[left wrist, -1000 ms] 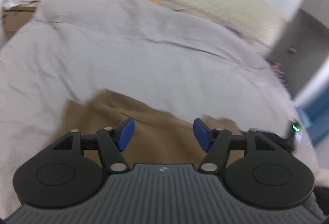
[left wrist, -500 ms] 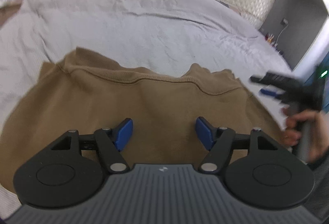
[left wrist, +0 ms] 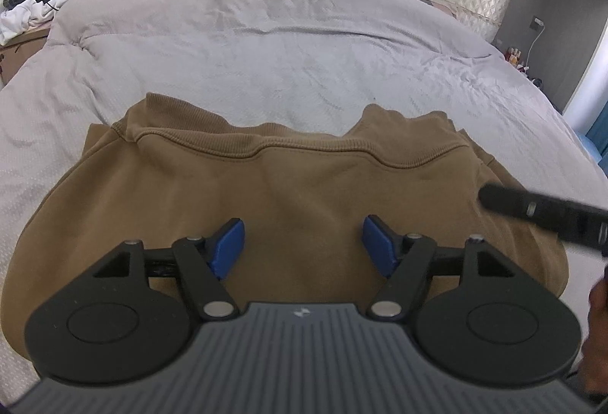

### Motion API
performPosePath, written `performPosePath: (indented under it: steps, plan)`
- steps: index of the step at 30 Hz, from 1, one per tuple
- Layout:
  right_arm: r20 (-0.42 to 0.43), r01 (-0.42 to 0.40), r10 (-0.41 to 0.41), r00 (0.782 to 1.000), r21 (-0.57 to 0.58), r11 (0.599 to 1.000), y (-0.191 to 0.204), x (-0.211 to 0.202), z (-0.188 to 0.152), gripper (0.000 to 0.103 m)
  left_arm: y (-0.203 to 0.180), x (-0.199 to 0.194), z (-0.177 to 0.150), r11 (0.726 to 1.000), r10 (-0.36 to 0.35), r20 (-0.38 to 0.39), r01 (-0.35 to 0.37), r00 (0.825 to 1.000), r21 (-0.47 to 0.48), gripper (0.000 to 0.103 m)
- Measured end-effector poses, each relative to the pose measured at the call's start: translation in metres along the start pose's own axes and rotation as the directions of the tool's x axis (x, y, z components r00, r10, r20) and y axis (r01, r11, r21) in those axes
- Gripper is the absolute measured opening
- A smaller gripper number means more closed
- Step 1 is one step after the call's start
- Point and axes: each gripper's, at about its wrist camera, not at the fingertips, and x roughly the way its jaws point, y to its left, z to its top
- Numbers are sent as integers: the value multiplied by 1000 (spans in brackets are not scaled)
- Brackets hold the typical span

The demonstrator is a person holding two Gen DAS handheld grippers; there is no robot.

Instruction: Fold large clothes

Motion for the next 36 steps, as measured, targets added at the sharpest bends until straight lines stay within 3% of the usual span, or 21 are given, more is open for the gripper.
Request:
performPosePath:
  steps: [5,19,25,31,36]
  plan:
    - [-21,6,-6,1000,-34,999,11,4,-13,62,-2,-1,-2,1000,7,10,-7,1000,3,75]
    - [-108,-29,35,994,65,997,-6,33,-24,63,-2,33,-14,997,48,-15,-47,999,60,77]
    - [-88,-6,17,996,121,993,-2,25,-24,63,5,37,-18,998,19,9,-20,1000,61,80]
    - [0,15,-16,1000,308,951,-5,-13,-42,67,6,33,-20,998,8,39,-10,999,54,81]
    - [-10,22,-19,1000,506,862,-16,-45,-67,67,7,32,-21,999,2,47,-4,999,42,81]
